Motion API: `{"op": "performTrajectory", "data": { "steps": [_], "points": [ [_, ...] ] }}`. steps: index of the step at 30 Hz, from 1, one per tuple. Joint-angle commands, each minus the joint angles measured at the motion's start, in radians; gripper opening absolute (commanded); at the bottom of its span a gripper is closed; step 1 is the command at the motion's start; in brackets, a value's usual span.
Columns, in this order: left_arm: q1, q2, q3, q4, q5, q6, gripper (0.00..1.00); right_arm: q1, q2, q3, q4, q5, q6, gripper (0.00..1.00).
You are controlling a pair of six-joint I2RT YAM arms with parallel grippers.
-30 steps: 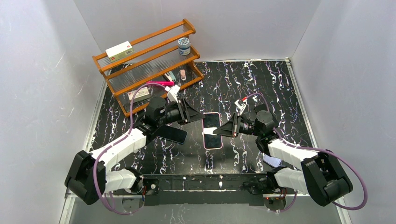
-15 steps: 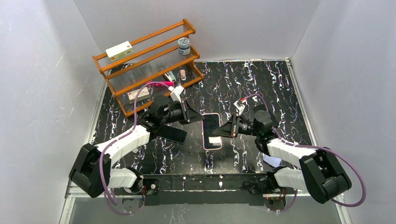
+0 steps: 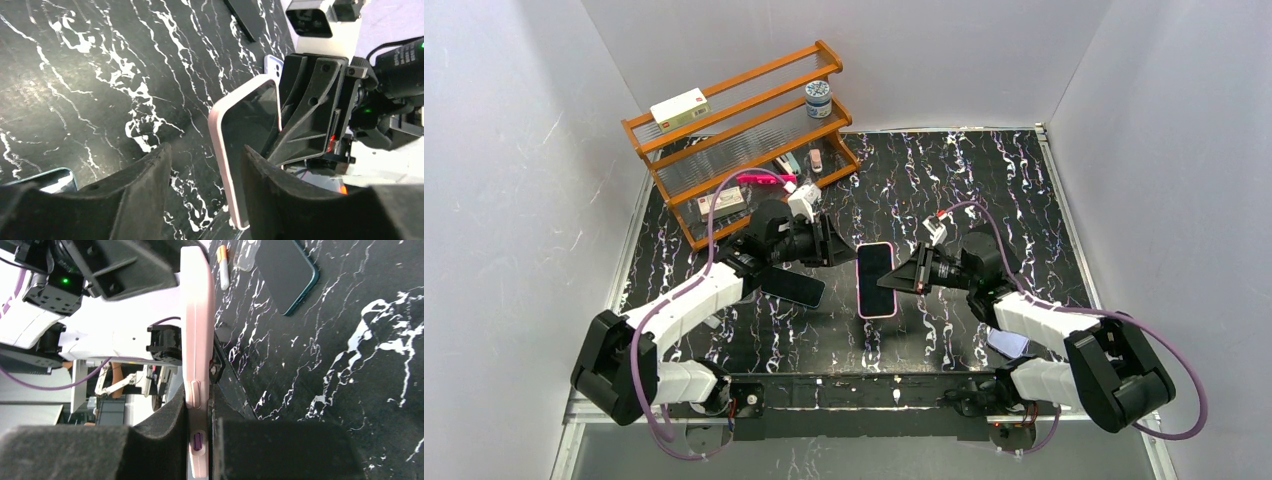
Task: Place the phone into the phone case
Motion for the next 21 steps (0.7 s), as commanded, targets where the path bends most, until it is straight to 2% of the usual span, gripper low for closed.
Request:
{"op": "performTrajectory", "data": {
  "steps": [1,3,9,18,21],
  "points": [
    [0.005,-0.069,0.075,-0.156,-0.074,0.14,0.58,-0.002,0.036,0.086,-0.02,0.069,-0.079,0.01],
    [0.005,-0.09,0.094,-0.242,-0.1,0.197,0.65,-0.002,0.075,0.115,-0.051,0.088,-0.122,0.01],
    [0.005,-0.173,0.088,-0.402,-0.233,0.344,0.97,-0.029,0.264,0.294,-0.195,0.113,-0.267,0.01],
    [0.003,-0.285,0.035,-0.47,-0.361,0.411,0.98,-0.12,0.595,0.506,-0.256,0.027,-0.346,0.01],
    [0.003,-0.29,0.039,-0.473,-0.371,0.424,0.98,-0.138,0.672,0.551,-0.267,-0.003,-0.345,0.1]
  ]
}}
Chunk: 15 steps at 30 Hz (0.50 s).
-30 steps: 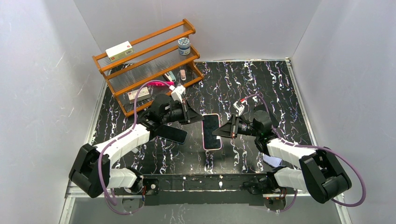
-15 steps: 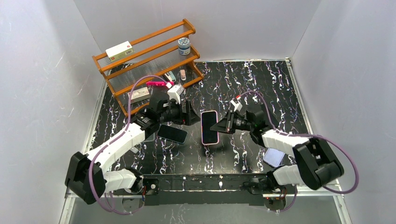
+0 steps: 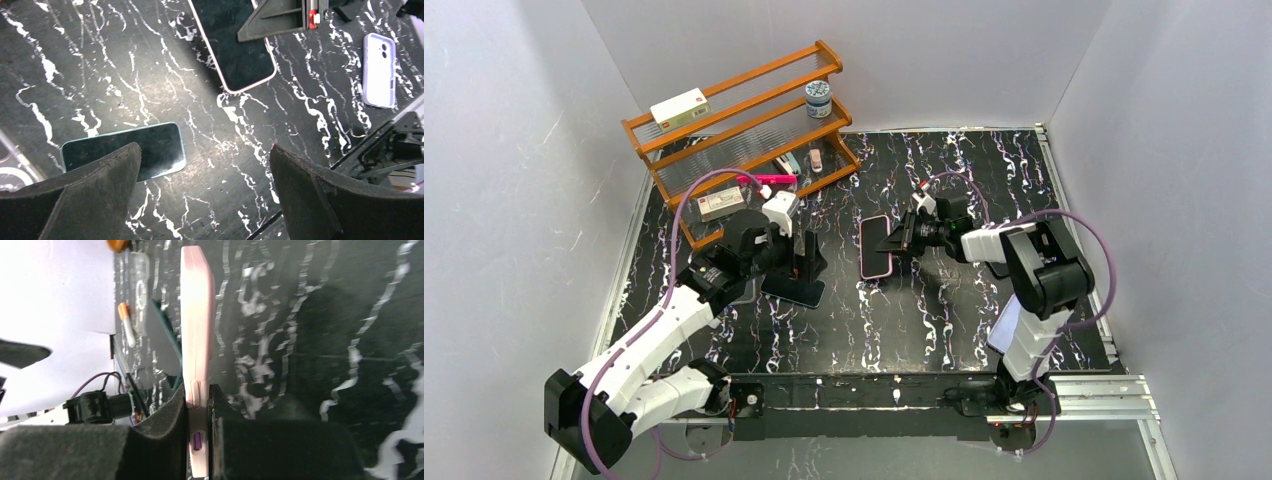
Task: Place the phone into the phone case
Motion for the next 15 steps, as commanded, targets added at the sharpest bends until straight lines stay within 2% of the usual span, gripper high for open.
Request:
{"op": "performTrajectory", "data": {
  "steps": [1,5,9,15],
  "points": [
    [0.0,-0.022,-0.006,-0.039,-0.057,0.05,0.98,-0.021,0.067,0.086,-0.001,-0.083,-0.03,0.14],
    [0.0,-0.026,-0.007,-0.045,-0.061,0.057,0.98,-0.027,0.089,0.112,-0.071,-0.042,-0.059,0.25],
    [0.0,-0.03,-0.007,-0.045,-0.076,0.057,0.98,-0.035,0.105,0.155,-0.21,0.027,-0.097,0.39],
    [0.0,-0.037,-0.007,-0.052,-0.103,0.054,0.98,-0.045,0.05,0.17,-0.375,0.161,-0.116,0.59]
  ]
}}
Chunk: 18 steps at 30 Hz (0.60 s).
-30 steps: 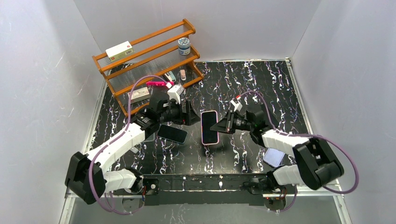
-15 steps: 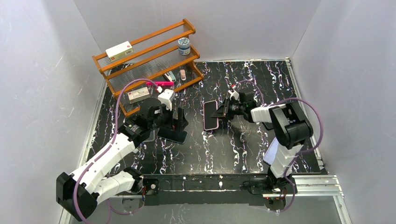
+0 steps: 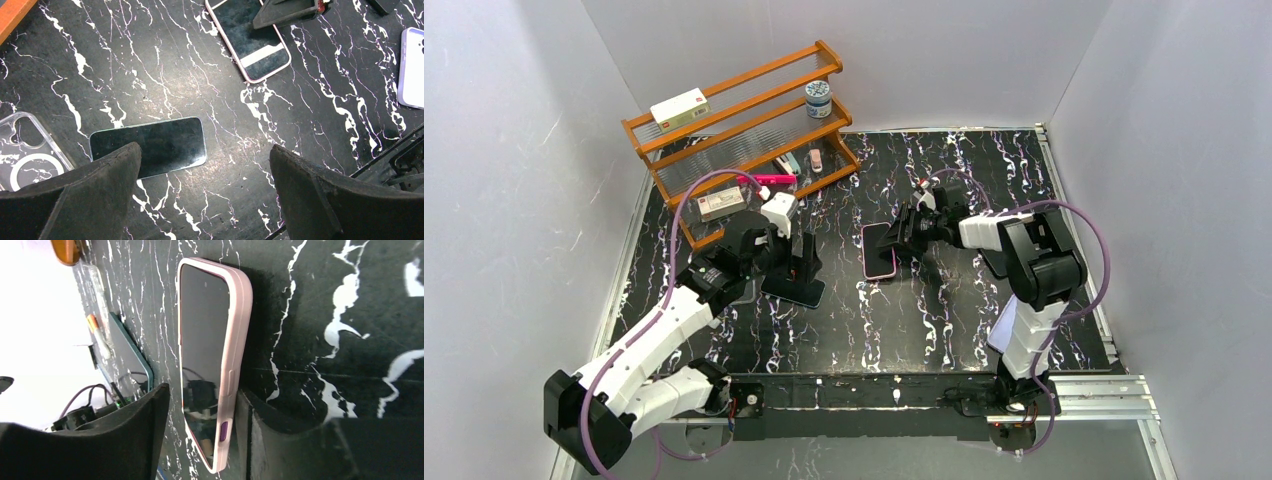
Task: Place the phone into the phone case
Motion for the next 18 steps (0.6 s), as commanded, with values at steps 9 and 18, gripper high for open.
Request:
{"op": "performTrajectory", "data": {
  "steps": [9,18],
  "points": [
    [0.001,-0.046,-0.003,-0.036,-0.095,0.014,0.98,-0.013,-0.253,0.017,-0.421,0.442,0.066,0.92],
    [0.001,-0.056,0.0,-0.041,-0.103,0.016,0.98,-0.021,-0.457,0.008,-0.821,0.879,0.367,0.99]
  ]
}}
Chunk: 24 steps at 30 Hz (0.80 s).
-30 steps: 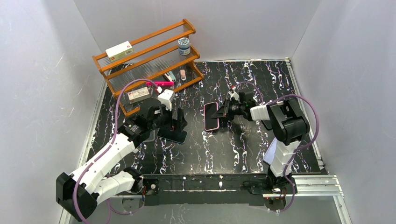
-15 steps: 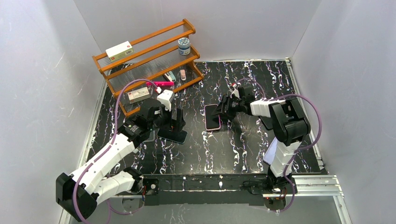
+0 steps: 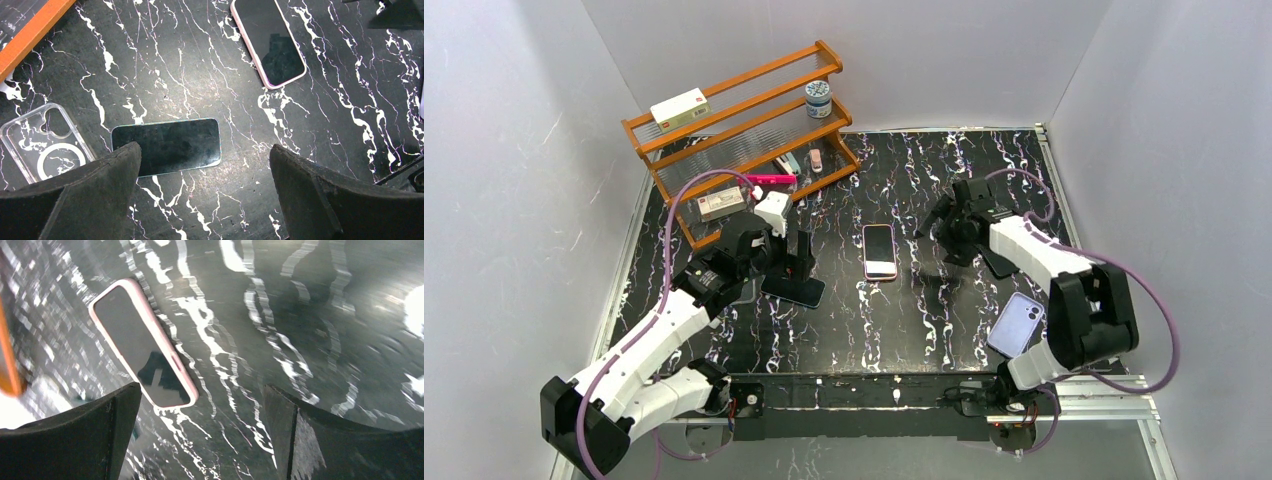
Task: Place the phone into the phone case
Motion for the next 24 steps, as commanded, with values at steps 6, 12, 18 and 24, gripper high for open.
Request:
{"op": "performTrajectory", "data": {
  "steps": [6,12,18,24],
  "points": [
    [0.0,-0.026,-0.001,-0.021,-0.028,0.015,0.98,-0.076,-0.046,0.018,-0.491,0.388,0.298,0.93],
    [0.0,-0.033,-0.001,-0.02,-0.029,0.016,0.98,-0.131,0.058,-0.003,-0.546,0.364,0.289,0.78],
    [0.0,-0.033,-0.003,-0.021,-0.034,0.017,0.98,-0.158,-0.002,-0.083,-0.48,0.356,0.301,0.66],
    [0.0,-0.026,0.0,-0.021,-0.032,0.018,0.98,-0.201,-0.061,-0.1,-0.537,0.438,0.333,0.62]
  ]
}}
